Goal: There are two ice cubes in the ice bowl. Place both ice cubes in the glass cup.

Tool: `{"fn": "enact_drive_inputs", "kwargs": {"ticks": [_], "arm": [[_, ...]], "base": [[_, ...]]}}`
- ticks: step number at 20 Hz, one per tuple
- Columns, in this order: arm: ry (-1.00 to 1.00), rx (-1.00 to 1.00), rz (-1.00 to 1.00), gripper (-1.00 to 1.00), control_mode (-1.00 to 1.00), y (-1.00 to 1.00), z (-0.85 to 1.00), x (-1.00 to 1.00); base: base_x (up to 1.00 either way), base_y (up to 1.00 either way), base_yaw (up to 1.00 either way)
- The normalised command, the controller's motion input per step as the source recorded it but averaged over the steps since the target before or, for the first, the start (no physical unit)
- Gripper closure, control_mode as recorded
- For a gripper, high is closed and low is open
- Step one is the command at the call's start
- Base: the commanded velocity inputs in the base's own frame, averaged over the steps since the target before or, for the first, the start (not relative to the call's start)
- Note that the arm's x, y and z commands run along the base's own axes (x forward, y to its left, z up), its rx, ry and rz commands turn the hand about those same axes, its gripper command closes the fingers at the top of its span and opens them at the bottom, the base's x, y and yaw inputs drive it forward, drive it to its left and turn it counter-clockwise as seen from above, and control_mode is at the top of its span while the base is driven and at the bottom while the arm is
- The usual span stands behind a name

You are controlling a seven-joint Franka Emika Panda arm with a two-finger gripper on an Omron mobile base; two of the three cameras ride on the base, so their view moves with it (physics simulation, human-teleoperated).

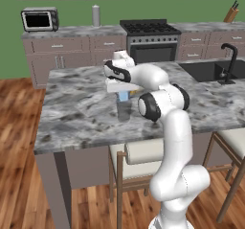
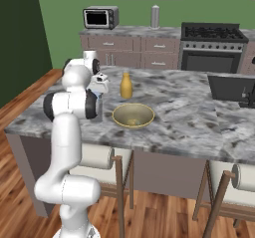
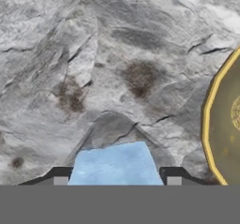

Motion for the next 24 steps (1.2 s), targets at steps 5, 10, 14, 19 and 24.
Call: {"fn": "enact_drive_inputs", "kwargs": {"ticks": [5,10,14,19,24], "arm": [[-0.04,0.00,0.00,-1.00,-1.00,-0.01,0.02,-0.14],[-0.05,0.01,0.00,-1.00,-1.00,-0.02,0.13,-0.12],[0.00,0.07,0.00,-1.00,-1.00,-0.79,0.05,-0.78],[0.00,0.06,0.00,-1.00,-1.00,-0.97,-0.02,-0.82],[0.00,0.05,0.00,-1.00,-1.00,-0.61,0.00,-0.38]], "base": [[0.00,0.00,0.00],[0.00,0.00,0.00],[0.00,0.00,0.00],[0.00,0.00,0.00],[0.00,0.00,0.00]]}}
